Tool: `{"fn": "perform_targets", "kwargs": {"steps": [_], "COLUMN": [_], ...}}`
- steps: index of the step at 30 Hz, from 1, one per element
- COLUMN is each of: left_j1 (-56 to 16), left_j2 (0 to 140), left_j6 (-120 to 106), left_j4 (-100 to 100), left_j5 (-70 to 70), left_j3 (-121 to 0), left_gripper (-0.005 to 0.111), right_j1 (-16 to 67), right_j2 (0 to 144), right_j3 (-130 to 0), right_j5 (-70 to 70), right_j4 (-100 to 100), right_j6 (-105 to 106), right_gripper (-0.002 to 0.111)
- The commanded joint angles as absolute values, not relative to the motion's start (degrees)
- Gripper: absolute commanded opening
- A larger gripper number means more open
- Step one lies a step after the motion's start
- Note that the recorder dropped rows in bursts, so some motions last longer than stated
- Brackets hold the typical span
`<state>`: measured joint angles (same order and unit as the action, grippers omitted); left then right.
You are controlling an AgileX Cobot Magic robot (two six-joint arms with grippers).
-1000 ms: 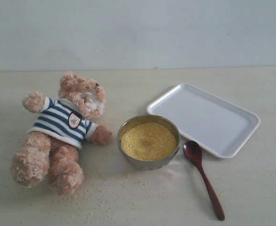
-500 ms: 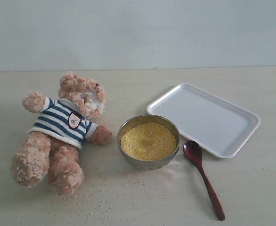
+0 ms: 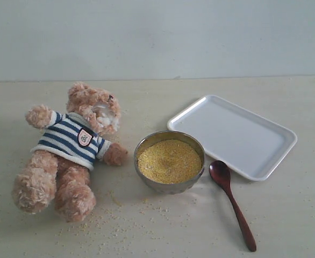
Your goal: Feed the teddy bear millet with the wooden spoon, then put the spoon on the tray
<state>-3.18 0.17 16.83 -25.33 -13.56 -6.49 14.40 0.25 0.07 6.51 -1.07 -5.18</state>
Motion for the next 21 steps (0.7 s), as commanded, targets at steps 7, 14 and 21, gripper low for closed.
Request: {"fn": "perform_targets", "kwargs": {"steps": [7, 14, 21], "left_j1": [-3.4, -3.4, -3.4], "left_j2": [24.3, 49.9, 68.4], "left_j6": [0.0, -13.7, -22.8], "left_j4": [-27.0, -28.4, -33.7], "left_j5": [-28.6, -23.8, -17.8], "left_j3": [-18.6, -27.0, -36.4], "left_gripper": [0.005, 0.009, 0.063], "right_j1": [14.2, 14.2, 14.2], "right_j2": [0.0, 0.0, 0.0], "right_j3": [0.0, 0.0, 0.0], "right_j5": [5.8, 5.8, 5.8], "right_j4": [-1.1, -1.1, -1.1], "right_j6": [-5.2, -5.2, -5.2], "right_gripper": [0.0, 0.0, 0.0]}}
